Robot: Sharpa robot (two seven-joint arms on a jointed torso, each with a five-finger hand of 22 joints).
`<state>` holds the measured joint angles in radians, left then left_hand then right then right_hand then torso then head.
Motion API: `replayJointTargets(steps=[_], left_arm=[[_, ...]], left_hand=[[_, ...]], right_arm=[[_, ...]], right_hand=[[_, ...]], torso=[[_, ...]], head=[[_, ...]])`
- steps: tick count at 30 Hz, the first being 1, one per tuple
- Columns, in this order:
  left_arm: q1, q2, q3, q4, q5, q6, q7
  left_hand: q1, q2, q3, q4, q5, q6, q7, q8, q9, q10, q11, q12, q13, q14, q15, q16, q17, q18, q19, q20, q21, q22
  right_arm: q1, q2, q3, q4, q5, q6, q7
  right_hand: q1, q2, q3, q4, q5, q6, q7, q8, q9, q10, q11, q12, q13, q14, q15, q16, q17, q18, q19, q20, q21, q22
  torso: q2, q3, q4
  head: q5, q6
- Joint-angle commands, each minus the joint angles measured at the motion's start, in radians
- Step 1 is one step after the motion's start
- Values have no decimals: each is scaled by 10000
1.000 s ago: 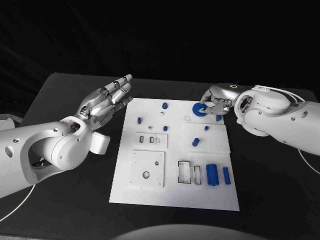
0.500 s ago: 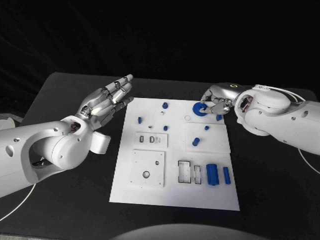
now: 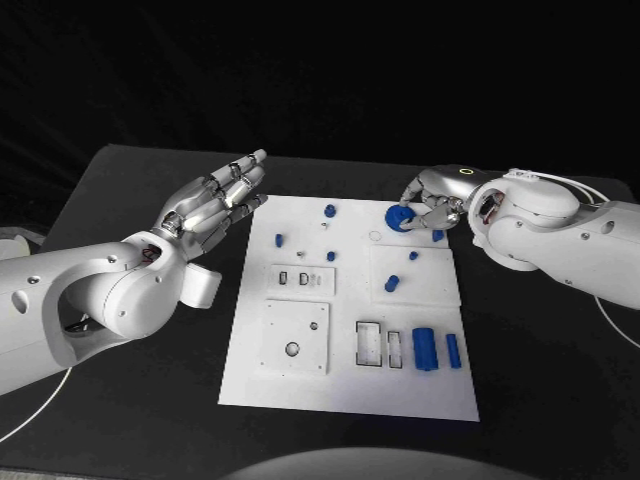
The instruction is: Assemble the parts on the task board
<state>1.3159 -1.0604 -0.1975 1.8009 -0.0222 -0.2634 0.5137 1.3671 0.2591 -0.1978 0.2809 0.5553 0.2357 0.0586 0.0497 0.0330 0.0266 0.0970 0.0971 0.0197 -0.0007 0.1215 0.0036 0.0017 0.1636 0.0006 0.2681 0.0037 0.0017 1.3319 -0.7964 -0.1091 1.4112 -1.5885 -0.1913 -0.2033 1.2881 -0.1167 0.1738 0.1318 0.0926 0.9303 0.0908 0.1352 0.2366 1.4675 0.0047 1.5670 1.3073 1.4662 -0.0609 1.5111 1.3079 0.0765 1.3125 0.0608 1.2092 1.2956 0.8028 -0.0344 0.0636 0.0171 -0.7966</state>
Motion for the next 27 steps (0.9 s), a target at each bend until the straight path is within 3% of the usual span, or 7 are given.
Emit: replayJointTargets(steps=[1, 6, 13, 22, 27], left_arm=[[7, 20, 1, 1, -10, 211, 49], [7, 18, 1, 4, -10, 211, 35], [7, 25, 1, 1, -10, 219, 16], [7, 33, 0, -13, -10, 241, -24], [6, 27, -3, -24, -10, 275, -58]], left_hand=[[88, -13, 67, -31, 66, -7, 68, 70, 13, -13, 60, 73, 9, 10, 91, -31, -14, 181, 3, 94, -30, -11], [88, -13, 67, -31, 66, -7, 68, 70, 13, -13, 60, 73, 9, 10, 91, -31, -14, 181, 3, 94, -30, -11], [100, -10, 76, -38, 73, -3, 72, 73, 14, -10, 69, 80, 10, 11, 94, -29, -13, 180, 4, 101, -29, -10], [100, -10, 76, -38, 73, -3, 72, 73, 14, -10, 69, 80, 10, 11, 94, -29, -13, 180, 4, 101, -29, -10], [127, 6, 100, -51, 85, -1, 77, 79, 14, 1, 110, 103, 14, 15, 105, -25, -11, 179, 6, 120, -27, -9]], right_arm=[[-176, 23, -139, -55, -25, 960, -143], [-176, 33, -139, -53, -26, 989, -149], [-177, 38, -139, -50, 4, 932, -45], [-179, -7, -139, 38, 169, 663, 310], [-177, -69, -139, 220, 261, 366, 460]], right_hand=[[-117, 14, -22, 64, -63, 40, 28, 25, -13, 1033, 79, 38, 2635, 693, 80, -46, 2035, 204, -42, -2, -54, -13], [-5, 65, 20, 57, 58, 85, 21, 54, 20, 1033, 80, 38, 2635, 689, 78, -60, 2028, 208, -41, -5, -88, -17], [365, 284, 229, -124, 1251, 590, -71, 305, 209, 1033, 33, 38, 2635, 646, 50, -169, 1954, 235, -67, -38, -265, -53], [636, 427, 465, -434, 2391, 1499, -304, 755, 573, 1033, -96, 38, 2635, 658, -67, -203, 1945, 213, 61, -149, -242, 60], [655, 422, 501, -491, 2601, 1593, -321, 805, 652, 1033, -109, 38, 2635, 711, -85, -116, 2023, 177, 162, -159, -136, 154]], torso=[[-3, -3, 5], [-1, -2, 6], [-1, -1, 4], [-6, 6, -4], [-12, 3, -9]], head=[[3, -9], [7, -27], [16, -23], [37, -3], [55, 29]])
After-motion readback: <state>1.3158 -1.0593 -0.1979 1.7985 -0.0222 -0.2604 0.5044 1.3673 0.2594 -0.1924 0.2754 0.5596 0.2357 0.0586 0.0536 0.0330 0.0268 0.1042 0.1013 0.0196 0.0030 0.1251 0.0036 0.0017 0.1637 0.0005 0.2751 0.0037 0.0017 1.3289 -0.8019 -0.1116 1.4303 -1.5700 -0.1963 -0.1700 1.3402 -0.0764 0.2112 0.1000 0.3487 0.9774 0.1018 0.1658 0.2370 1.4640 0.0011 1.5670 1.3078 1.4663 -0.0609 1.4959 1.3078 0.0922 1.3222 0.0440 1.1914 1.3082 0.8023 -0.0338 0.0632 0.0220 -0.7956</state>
